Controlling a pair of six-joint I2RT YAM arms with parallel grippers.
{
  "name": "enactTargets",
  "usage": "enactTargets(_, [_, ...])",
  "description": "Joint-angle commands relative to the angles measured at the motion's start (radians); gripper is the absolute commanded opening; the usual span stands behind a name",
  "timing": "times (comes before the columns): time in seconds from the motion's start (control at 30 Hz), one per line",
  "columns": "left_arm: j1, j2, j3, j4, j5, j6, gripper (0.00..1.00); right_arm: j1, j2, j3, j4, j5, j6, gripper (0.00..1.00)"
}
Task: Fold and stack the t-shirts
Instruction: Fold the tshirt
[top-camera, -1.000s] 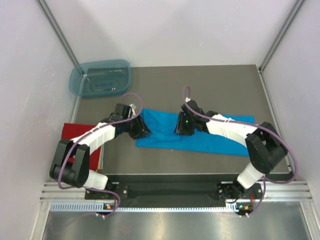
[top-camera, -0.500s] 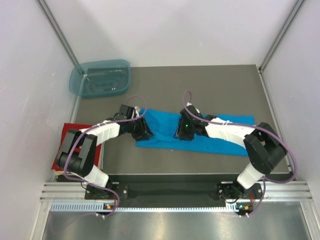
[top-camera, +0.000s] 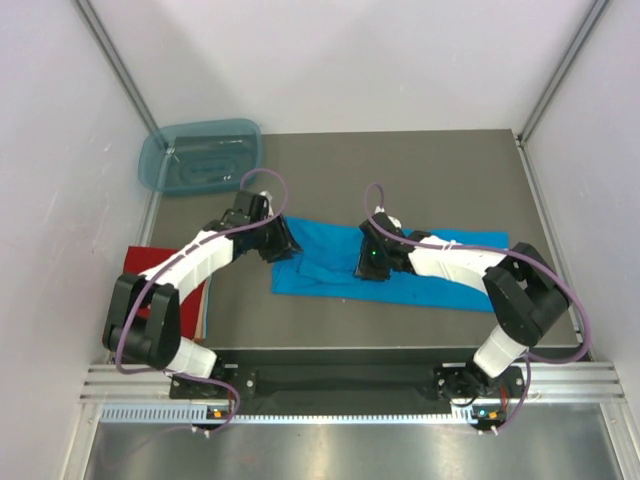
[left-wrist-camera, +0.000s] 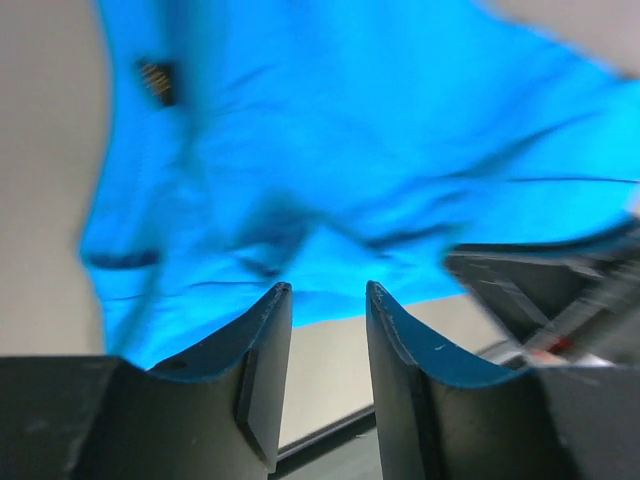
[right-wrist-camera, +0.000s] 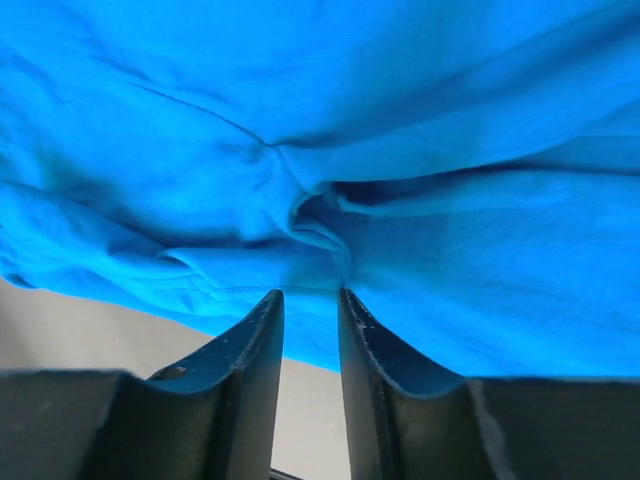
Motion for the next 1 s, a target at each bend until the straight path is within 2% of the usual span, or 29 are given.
enactTargets(0.0, [-0.005,-0.052,0.057,0.080,0.062,-0.035,0.41,0.011,-0.028,0.025,-0.014,0.039,-0.030,0.27])
enactTargets(0.07, [0.001,0.002,0.079,0.120,0.073,-0.015,0.40,0.011,-0.052,0.043,-0.025,0.031,-0.052,0.27])
enactTargets(0.17, [0.019,0.089,0.179,0.137,0.027,0.045,0.40,0.011,-0.075,0.068,-0.011,0.023,-0.090,0.30])
enactTargets(0.27, [0.033,0.189,0.271,0.175,0.042,0.079,0.39,-0.001,-0.057,0.118,-0.005,0.017,-0.148,0.31])
enactTargets(0.4, [0.050,0.320,0.401,0.164,0.030,0.103,0.38,-0.047,-0.025,0.169,0.050,-0.021,-0.222,0.31])
enactTargets(0.47, [0.065,0.386,0.457,0.129,-0.015,0.111,0.38,-0.087,0.001,0.172,0.090,-0.088,-0.250,0.29])
enactTargets(0.57, [0.084,0.430,0.453,0.094,-0.045,0.113,0.38,-0.124,0.039,0.167,0.129,-0.127,-0.273,0.28])
enactTargets(0.77, [0.087,0.438,0.338,0.160,-0.103,0.100,0.38,-0.144,0.092,0.089,0.210,-0.164,-0.291,0.27])
enactTargets(0.97, [0.087,0.456,0.365,0.140,-0.178,0.122,0.38,-0.156,0.081,0.020,0.230,-0.119,-0.302,0.24])
